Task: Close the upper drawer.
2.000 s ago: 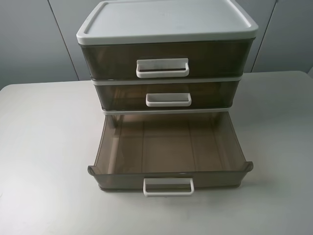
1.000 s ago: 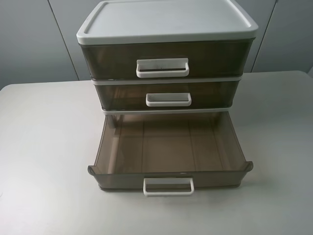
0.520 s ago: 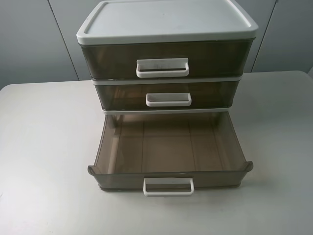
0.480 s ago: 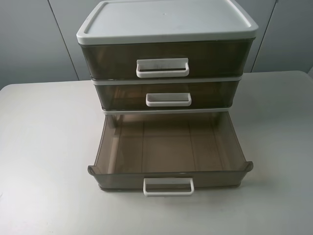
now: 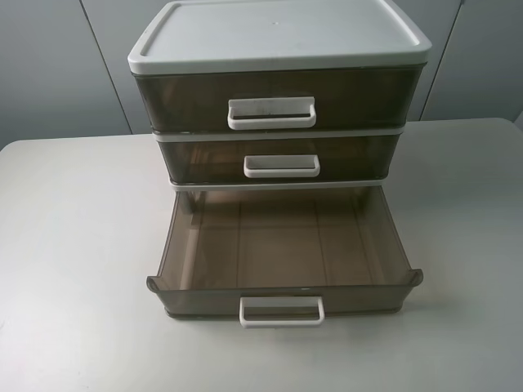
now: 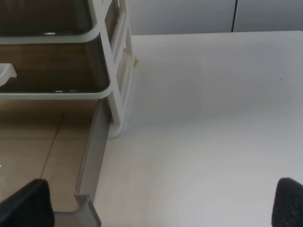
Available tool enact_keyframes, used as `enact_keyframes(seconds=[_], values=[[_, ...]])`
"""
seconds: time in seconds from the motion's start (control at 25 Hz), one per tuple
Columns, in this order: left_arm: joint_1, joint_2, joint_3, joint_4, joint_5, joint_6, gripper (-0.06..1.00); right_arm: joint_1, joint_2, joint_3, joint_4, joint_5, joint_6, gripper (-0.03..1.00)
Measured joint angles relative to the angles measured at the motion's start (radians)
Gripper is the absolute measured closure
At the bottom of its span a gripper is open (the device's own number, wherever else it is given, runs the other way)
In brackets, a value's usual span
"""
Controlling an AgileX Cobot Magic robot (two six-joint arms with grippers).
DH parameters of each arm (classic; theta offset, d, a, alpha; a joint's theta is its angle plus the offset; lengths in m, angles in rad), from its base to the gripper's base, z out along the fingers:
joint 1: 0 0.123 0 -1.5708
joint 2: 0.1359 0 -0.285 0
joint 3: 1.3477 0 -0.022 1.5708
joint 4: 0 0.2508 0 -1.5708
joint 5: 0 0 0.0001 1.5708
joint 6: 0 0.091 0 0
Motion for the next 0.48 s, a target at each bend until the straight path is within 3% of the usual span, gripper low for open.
enact_keyframes(seconds=[0.48], values=[[0.0,0.0,0.0,0.0,0.0,0.0,0.2,0.0,0.0,0.0,0.002,0.0,0.0,0.27]])
